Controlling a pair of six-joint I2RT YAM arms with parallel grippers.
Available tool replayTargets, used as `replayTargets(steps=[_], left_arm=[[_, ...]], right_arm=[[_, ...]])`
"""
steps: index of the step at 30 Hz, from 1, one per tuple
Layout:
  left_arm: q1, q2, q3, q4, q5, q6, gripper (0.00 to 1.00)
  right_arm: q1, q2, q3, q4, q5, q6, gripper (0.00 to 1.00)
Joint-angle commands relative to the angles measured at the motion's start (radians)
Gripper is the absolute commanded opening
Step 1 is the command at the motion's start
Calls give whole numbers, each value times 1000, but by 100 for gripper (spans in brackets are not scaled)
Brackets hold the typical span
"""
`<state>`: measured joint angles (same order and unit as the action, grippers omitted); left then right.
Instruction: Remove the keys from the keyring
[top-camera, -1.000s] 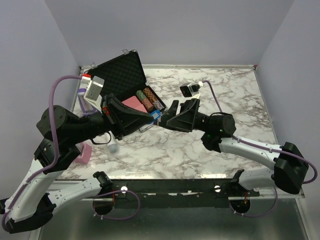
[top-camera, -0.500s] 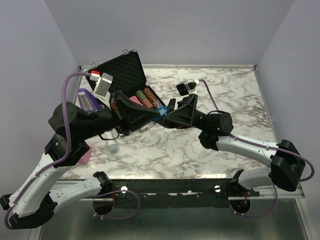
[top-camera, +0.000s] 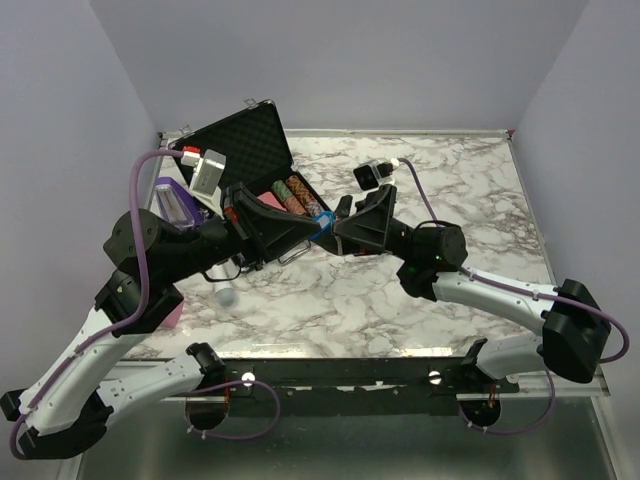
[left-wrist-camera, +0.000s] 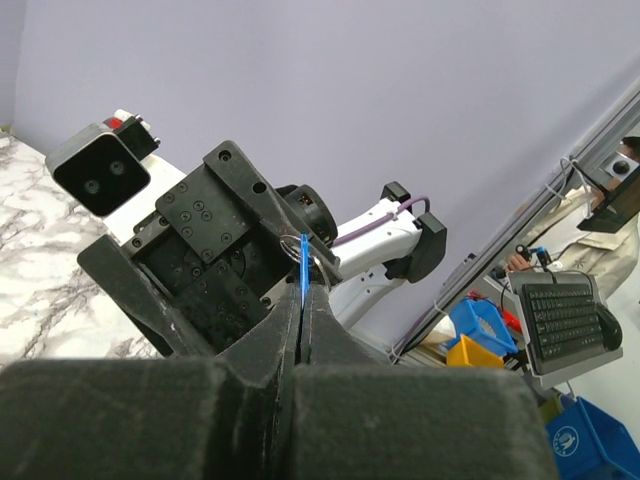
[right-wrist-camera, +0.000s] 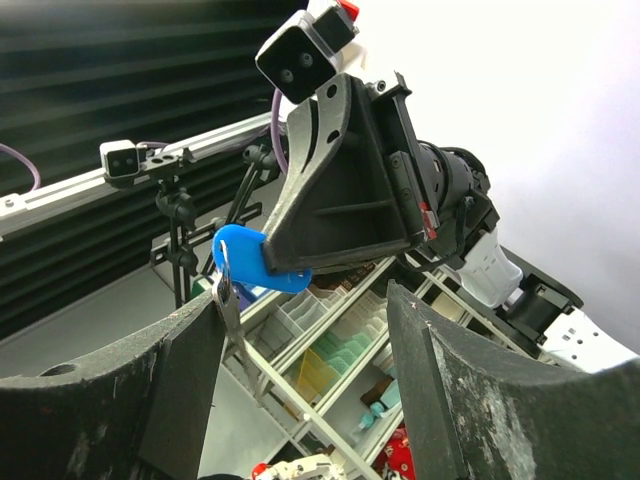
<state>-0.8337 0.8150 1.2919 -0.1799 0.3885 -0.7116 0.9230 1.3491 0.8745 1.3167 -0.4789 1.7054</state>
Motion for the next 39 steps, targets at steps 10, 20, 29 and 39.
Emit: replayTargets(steps=[10, 20, 29, 39], left_arm=[[-5, -48, -65, 16, -54, 9, 0], [-5, -60, -75, -1, -77, 26, 0], [-5, -71, -85, -13, -102, 49, 0], [-5, -85, -91, -43, -131, 66, 0]], right_arm=[[7, -27, 4, 374, 48, 8, 72], [8, -30, -2, 374, 52, 8, 69], [8, -33, -8, 381, 56, 13, 60], [8, -31, -9, 386, 59, 17, 49]])
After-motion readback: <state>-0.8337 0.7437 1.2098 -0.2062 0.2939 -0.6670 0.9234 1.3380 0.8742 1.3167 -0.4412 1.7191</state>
